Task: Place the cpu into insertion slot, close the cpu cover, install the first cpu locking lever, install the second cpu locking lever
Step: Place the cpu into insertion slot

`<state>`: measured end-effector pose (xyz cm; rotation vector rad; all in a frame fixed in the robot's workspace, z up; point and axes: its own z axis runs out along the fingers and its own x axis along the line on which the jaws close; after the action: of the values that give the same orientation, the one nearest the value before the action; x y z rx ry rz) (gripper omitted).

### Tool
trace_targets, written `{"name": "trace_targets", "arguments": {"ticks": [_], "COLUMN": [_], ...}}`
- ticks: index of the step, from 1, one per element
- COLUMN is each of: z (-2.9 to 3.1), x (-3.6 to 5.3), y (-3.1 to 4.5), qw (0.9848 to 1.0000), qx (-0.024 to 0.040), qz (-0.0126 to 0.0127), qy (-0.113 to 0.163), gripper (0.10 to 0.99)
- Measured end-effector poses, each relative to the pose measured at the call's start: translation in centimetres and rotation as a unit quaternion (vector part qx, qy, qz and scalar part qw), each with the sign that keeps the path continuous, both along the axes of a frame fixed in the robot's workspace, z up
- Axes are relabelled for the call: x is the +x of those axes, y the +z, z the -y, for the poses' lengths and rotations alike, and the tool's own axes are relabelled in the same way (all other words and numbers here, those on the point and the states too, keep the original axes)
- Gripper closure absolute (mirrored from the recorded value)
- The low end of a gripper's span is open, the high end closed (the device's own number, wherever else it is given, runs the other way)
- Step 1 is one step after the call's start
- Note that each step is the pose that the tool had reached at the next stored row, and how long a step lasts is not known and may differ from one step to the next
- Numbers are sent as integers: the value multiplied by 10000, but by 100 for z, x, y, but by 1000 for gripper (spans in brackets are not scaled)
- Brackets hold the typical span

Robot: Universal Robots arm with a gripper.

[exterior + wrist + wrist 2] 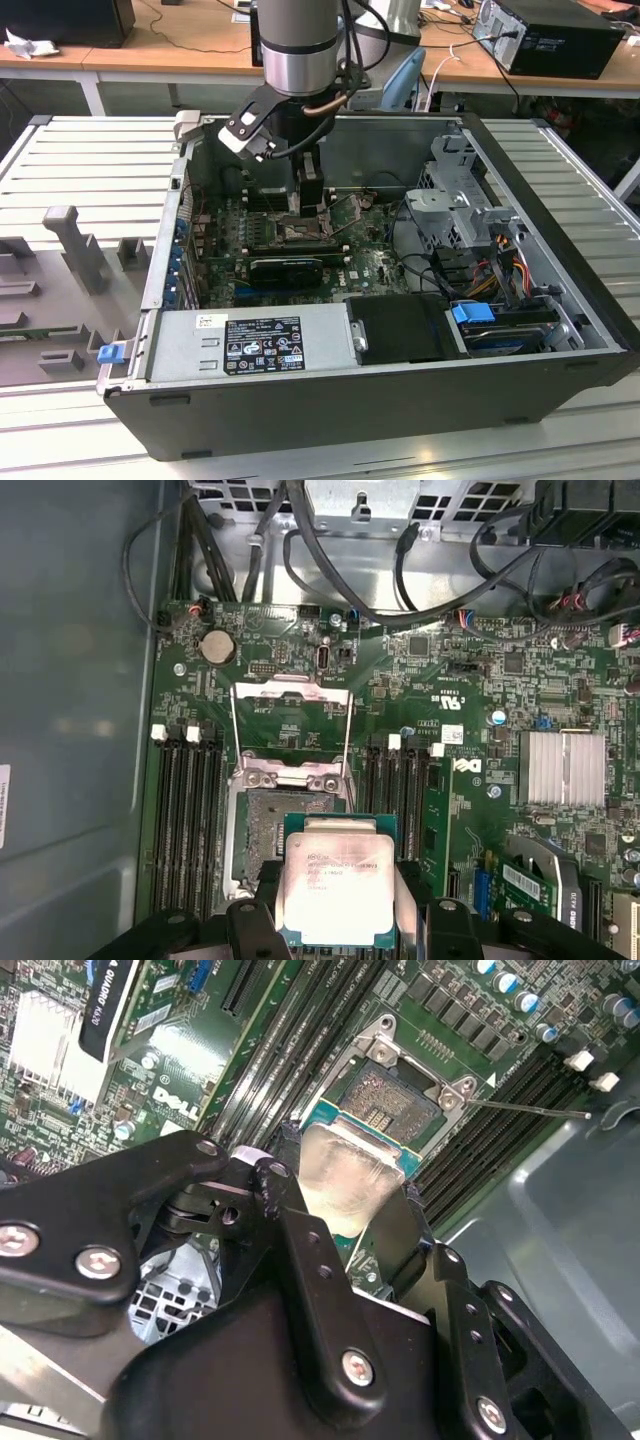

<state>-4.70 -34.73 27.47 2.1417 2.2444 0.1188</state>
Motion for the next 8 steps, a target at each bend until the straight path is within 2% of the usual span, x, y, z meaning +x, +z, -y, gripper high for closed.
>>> {"name": "trace_targets", "arguments": {"ticks": [8], "z": [0], "x": [0], "y": [-34], "qw": [10000], "qx": [1], "qz": [0], "qy": [0], "gripper": [557]}}
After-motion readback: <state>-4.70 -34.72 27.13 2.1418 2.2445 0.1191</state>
